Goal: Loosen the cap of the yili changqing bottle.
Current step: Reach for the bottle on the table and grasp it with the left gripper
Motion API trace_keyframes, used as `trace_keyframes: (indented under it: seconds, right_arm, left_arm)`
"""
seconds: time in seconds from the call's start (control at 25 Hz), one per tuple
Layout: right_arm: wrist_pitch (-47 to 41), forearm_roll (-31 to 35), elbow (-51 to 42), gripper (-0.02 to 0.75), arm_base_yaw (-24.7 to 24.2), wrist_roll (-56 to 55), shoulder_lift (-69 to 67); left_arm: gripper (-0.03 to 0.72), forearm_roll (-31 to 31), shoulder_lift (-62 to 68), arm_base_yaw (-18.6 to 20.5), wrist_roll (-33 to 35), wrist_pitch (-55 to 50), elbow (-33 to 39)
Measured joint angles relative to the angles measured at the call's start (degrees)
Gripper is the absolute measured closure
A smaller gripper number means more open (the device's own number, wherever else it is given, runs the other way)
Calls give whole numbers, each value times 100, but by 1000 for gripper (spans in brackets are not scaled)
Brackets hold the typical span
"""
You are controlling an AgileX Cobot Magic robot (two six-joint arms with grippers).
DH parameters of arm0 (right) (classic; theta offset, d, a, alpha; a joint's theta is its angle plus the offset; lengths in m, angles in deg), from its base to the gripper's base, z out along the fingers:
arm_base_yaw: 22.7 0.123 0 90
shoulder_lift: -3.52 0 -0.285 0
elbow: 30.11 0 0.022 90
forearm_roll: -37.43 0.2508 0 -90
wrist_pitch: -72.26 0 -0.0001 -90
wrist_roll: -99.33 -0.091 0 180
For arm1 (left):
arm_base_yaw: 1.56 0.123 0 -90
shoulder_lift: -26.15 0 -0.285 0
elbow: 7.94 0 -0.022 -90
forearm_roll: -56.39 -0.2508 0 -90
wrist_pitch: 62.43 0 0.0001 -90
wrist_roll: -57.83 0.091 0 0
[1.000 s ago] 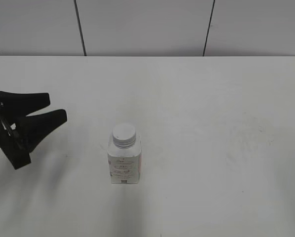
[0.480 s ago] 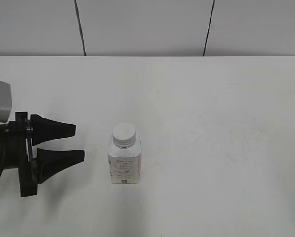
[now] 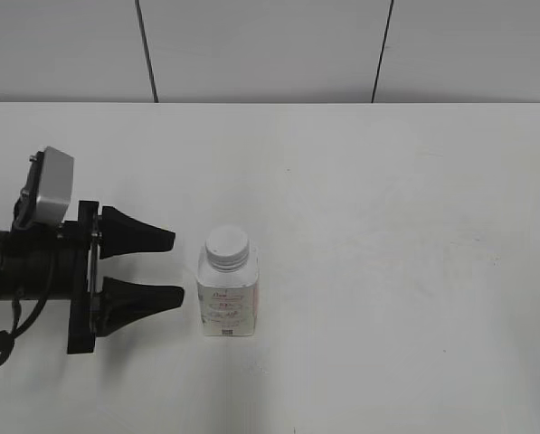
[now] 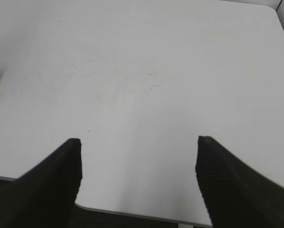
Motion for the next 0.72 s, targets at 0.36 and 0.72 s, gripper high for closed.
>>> trace_keyframes:
  seconds: [0.36, 0.72]
  right_arm:
    - [0, 0, 0, 150, 0, 0, 0]
    - [0, 0, 0, 150, 0, 0, 0]
  left_arm:
    - [67, -16, 458, -92, 0, 17, -206]
    - [77, -69, 968, -489, 0, 17, -891]
